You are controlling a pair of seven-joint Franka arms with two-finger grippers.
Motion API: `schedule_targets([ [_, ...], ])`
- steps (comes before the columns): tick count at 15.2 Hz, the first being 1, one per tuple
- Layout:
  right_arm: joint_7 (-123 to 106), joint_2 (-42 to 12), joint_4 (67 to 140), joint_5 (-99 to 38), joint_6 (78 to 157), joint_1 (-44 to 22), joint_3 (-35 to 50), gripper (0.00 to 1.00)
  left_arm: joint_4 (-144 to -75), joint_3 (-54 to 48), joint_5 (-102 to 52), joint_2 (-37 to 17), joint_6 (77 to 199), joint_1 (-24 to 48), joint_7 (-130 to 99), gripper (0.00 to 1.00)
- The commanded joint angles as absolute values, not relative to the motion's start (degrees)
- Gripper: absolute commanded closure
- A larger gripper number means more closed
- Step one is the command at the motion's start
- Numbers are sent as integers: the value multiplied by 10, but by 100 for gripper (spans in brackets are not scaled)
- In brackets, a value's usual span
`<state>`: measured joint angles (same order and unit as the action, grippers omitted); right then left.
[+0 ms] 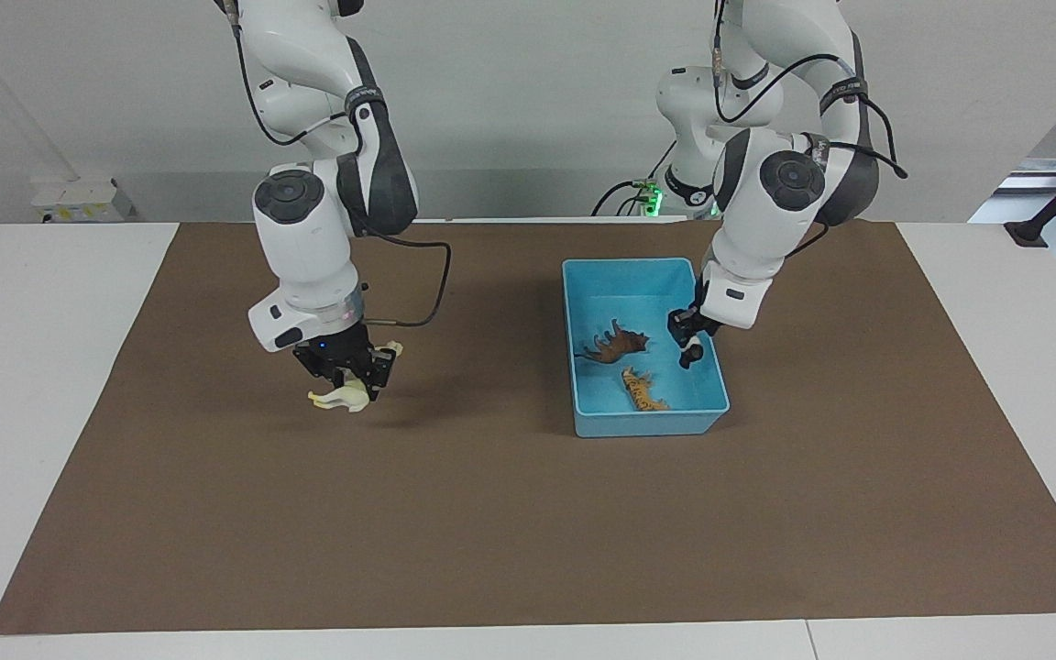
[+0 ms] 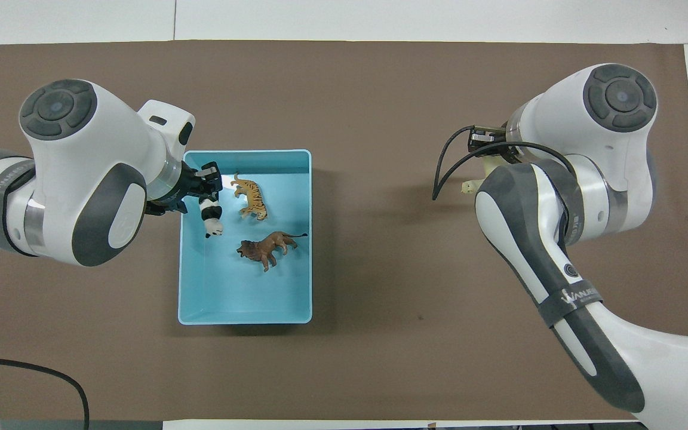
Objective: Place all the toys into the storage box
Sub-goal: 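Release the cow in the box while the right gripper lifts the horse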
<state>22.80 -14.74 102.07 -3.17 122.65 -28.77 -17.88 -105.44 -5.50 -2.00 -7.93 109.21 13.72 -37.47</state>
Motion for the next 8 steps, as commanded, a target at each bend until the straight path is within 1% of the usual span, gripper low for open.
schedule_targets([
  [1,211,-150,1012,-28,1228,-279,-175,100,-1073,-55,-33,-69,1114,136,-387,1],
  [4,211,-152,1005,-28,1225,-278,-175,100,-1071,-56,-33,-69,1112,137,-387,0],
  [6,212,-153,997,-32,1219,-279,-174,100,-1053,-55,-29,-70,1096,135,-385,0],
  [8,229,-167,930,-51,1174,-287,-170,100,-1019,-53,-25,-69,1062,130,-373,0],
])
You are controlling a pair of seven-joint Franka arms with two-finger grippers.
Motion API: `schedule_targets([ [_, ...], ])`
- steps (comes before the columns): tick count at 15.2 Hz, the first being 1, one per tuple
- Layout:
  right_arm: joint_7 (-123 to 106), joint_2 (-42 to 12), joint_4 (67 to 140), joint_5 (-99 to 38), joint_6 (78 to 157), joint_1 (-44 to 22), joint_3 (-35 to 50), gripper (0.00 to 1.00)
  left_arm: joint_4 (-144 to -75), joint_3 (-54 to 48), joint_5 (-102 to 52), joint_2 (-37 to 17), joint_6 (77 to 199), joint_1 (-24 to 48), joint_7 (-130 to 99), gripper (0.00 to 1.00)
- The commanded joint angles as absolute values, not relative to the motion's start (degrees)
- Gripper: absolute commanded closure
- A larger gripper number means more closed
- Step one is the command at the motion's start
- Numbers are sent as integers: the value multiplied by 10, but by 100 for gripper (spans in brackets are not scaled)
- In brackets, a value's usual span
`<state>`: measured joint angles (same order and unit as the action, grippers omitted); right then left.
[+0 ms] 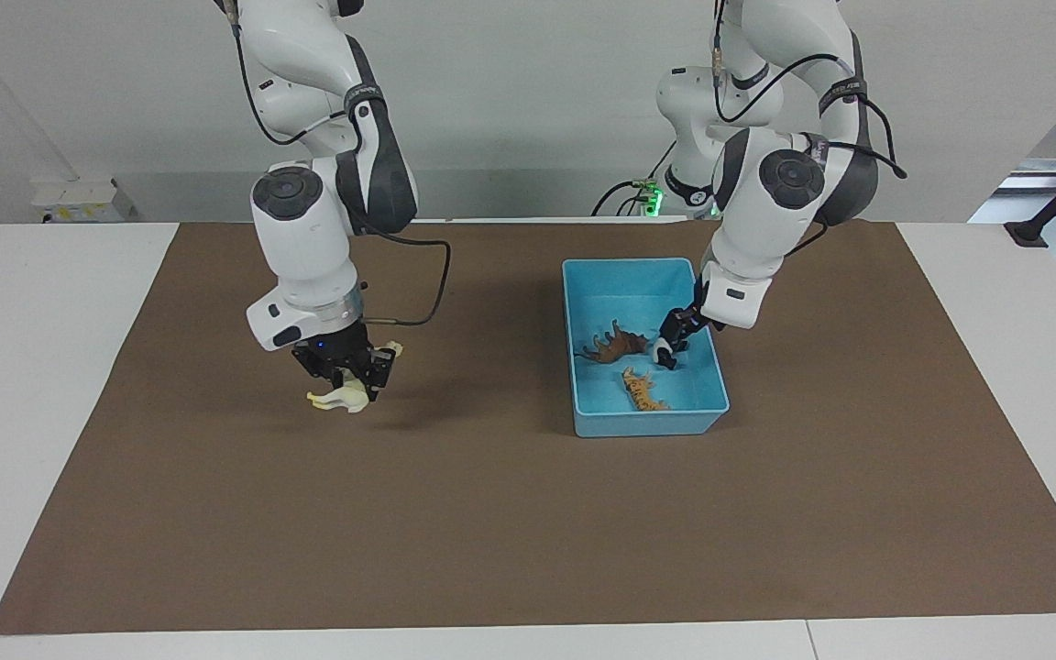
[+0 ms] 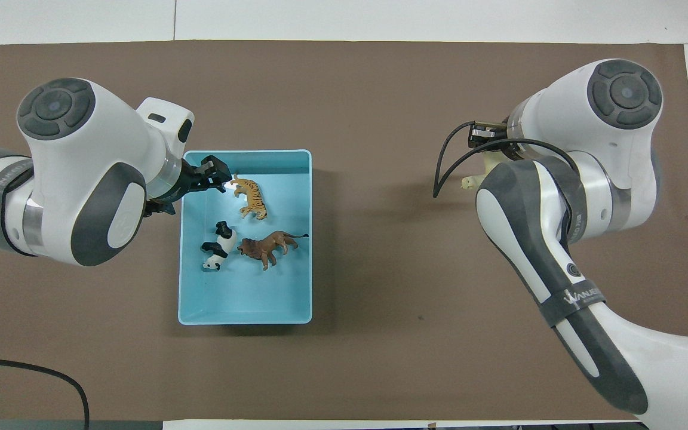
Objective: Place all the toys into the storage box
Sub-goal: 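Carry the cream horse into the box while the left gripper withdraws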
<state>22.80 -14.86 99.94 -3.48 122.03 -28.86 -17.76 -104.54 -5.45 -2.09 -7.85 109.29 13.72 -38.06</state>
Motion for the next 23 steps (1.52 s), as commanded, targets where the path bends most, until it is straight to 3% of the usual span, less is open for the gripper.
schedule_targets([
  [1,255,-189,874,-79,1142,-287,-169,100,-998,-50,-25,-67,1036,128,-351,0],
  [3,304,-229,777,-133,1100,-293,-169,100,-961,-37,-25,-60,983,116,-264,0],
  [5,362,-250,735,-169,1107,-300,-164,100,-919,-11,-19,-58,930,113,-205,0],
  [7,415,-264,709,-201,1127,-324,-160,100,-869,-29,3,-60,863,64,-142,0],
  [10,515,-266,713,-250,1225,-393,-156,100,-861,-43,6,-48,842,32,-51,0],
  [13,572,-282,711,-248,1244,-435,-155,100,-873,-43,7,-44,841,29,-47,0],
  [17,609,-369,705,-239,1367,-494,-156,100,-897,-43,5,0,843,8,-13,0],
  [23,626,-398,705,-238,1392,-524,-155,100,-906,-41,5,13,853,8,-9,0],
])
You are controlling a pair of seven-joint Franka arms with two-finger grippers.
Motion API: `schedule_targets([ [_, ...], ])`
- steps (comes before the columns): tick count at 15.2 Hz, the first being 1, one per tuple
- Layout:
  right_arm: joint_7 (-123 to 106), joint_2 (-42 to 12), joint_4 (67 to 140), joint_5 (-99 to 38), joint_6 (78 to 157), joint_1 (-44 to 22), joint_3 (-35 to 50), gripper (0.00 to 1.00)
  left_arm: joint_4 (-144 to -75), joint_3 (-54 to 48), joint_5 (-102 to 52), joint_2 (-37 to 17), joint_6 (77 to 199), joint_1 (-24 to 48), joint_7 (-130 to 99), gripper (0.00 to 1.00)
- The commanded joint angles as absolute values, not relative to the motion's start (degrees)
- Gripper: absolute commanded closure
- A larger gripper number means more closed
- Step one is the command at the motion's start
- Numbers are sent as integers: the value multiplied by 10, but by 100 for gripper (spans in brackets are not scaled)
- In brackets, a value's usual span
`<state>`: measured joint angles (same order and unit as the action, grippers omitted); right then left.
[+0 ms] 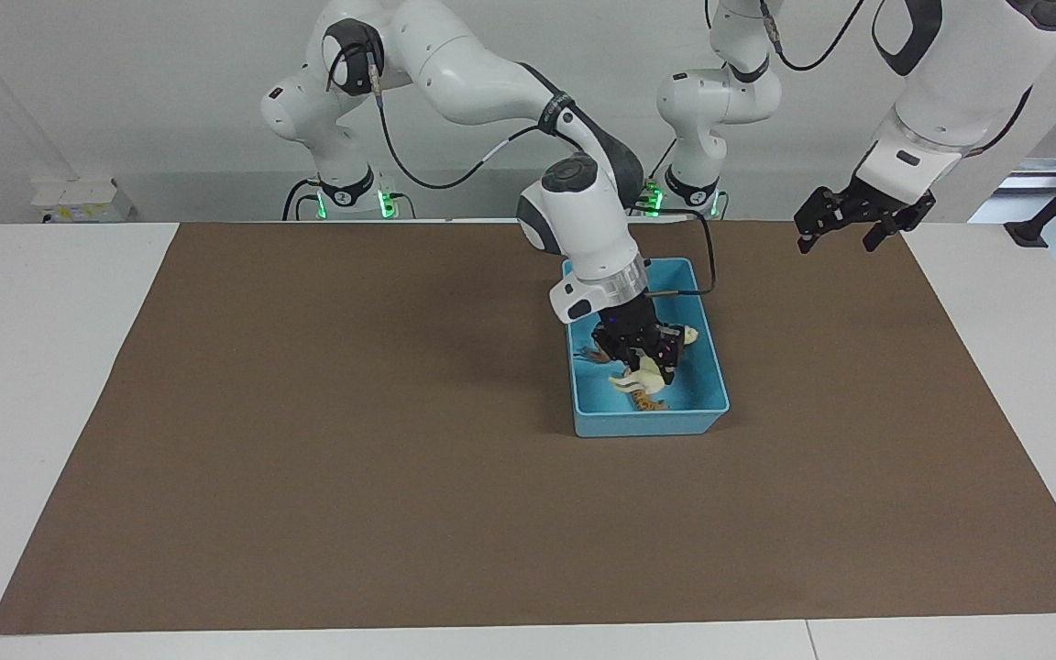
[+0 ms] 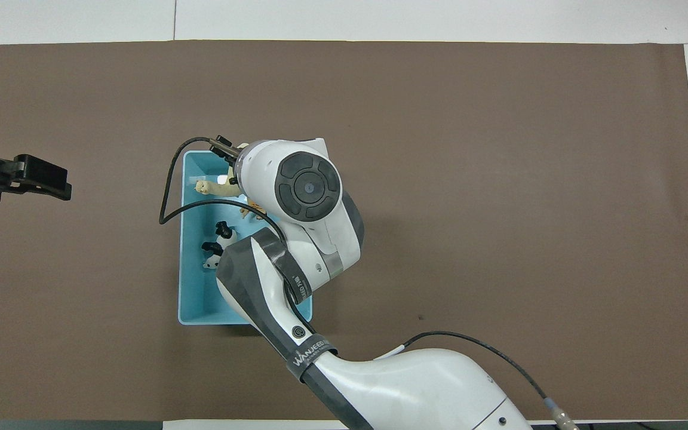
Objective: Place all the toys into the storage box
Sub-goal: 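Carry the cream horse into the box while the left gripper withdraws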
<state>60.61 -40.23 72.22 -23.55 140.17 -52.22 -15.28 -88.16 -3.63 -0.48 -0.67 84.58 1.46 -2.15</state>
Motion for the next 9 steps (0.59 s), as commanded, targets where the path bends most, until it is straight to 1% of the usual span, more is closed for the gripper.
schedule_targets([
  [1,633,-397,705,-237,1390,-524,-155,100,-904,-42,7,11,852,7,2,0],
  [2,639,-397,705,-242,1390,-525,-155,100,-907,-42,7,11,858,7,10,0],
  [3,658,-396,705,-233,1388,-528,-156,5,-917,-42,6,12,870,5,17,0],
  [4,676,-396,705,-230,1384,-527,-155,0,-918,-42,6,12,873,4,19,0],
  [9,692,-392,704,-230,1356,-523,-158,0,-902,-43,15,5,846,1,18,0],
])
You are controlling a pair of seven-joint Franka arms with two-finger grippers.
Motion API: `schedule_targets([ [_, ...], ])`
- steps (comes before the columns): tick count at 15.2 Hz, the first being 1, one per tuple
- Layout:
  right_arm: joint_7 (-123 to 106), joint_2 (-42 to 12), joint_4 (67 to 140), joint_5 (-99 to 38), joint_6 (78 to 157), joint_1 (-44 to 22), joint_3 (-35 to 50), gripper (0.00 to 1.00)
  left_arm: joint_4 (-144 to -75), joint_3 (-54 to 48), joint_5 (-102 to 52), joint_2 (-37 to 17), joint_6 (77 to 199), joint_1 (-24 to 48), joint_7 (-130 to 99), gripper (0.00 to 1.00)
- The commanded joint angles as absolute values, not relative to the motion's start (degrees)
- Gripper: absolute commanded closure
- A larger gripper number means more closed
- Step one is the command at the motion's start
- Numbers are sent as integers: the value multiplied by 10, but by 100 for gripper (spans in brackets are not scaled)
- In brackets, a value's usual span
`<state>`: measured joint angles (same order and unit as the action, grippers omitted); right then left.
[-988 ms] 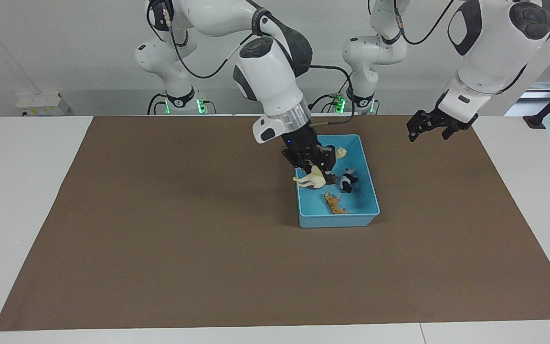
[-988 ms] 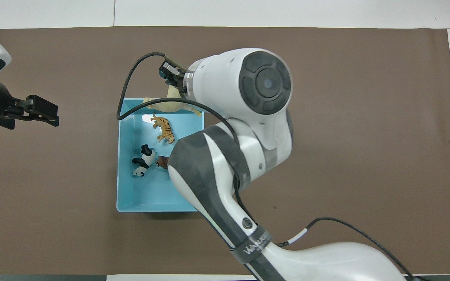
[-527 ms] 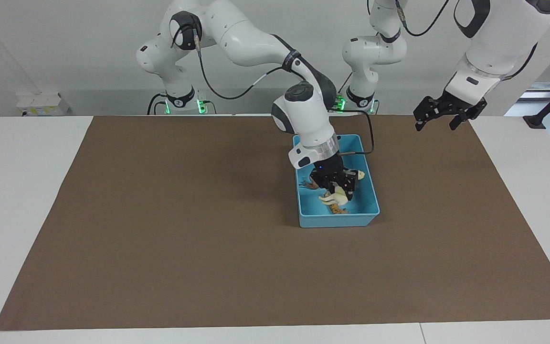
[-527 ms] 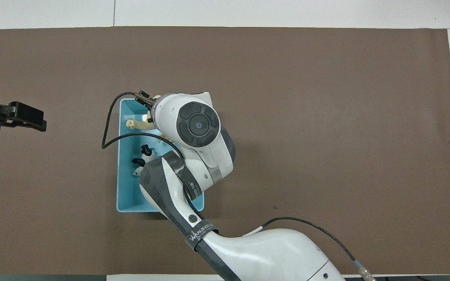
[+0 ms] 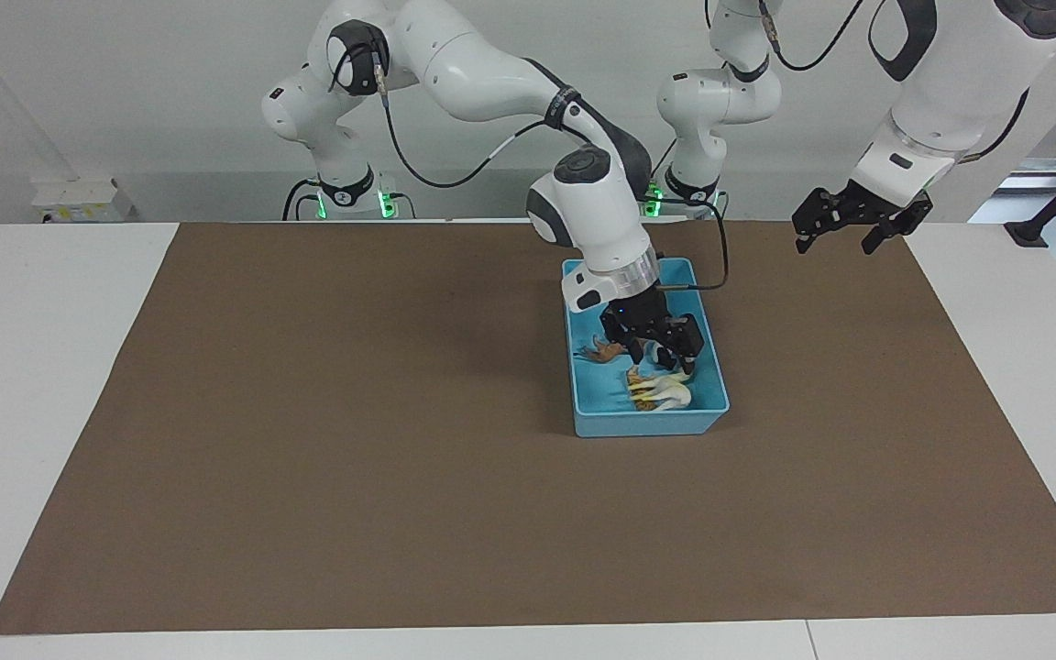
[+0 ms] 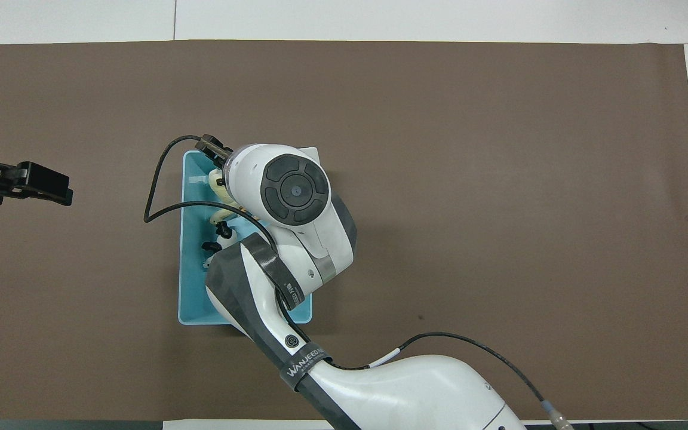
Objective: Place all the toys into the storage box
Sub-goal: 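Open the right gripper over the box and lift it away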
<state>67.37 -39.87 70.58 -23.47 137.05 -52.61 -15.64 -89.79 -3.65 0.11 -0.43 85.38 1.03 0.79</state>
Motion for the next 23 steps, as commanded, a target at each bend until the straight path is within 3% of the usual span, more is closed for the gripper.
schedule_targets([
  [1,695,-389,705,-231,1354,-519,-158,0,-902,-43,14,5,847,0,19,0],
  [6,660,-325,722,-158,1277,-494,-191,0,-908,-44,11,9,860,0,21,0],
  [11,377,-243,756,-148,1164,-368,-194,0,-914,-44,11,10,867,4,21,0],
  [16,78,-226,766,-108,1070,-254,-196,0,-918,-44,11,12,869,7,20,0],
  [23,-30,-186,769,-71,987,-145,-196,0,-919,-44,11,12,873,5,20,0],
])
